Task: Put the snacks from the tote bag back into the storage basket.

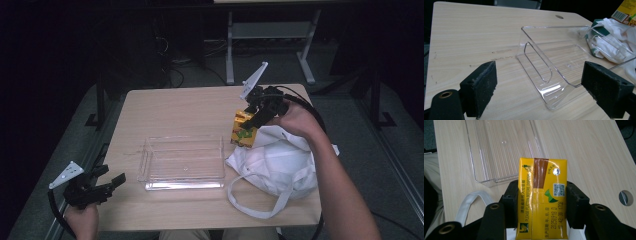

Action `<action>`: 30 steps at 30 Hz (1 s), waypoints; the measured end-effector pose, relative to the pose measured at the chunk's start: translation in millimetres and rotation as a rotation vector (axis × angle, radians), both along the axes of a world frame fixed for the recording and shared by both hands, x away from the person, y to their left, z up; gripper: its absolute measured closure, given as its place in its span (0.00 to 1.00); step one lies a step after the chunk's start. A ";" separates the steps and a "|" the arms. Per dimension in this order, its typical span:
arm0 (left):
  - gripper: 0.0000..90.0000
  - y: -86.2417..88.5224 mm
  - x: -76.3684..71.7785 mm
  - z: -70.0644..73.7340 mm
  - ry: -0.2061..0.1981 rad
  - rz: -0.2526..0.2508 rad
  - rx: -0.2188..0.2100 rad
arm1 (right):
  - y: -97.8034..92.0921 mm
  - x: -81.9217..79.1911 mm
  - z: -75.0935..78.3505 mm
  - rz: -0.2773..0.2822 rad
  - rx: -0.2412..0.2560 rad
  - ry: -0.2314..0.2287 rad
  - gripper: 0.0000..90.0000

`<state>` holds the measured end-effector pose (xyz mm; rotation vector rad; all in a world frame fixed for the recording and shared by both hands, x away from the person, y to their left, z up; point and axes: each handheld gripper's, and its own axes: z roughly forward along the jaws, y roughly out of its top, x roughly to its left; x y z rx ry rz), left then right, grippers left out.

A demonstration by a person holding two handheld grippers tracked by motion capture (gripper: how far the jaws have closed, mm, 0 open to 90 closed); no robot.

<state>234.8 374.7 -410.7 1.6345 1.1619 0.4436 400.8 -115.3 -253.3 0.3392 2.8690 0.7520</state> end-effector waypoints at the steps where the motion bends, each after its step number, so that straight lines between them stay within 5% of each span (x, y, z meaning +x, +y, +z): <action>1: 0.14 0.1 0.0 -0.1 -0.001 0.000 -0.001 | 1.6 0.5 0.3 0.004 0.000 0.001 0.58; 30: 0.14 0.7 1.9 -1.7 0.005 0.000 -0.009 | 58.5 16.5 -2.3 0.098 -0.008 0.006 0.58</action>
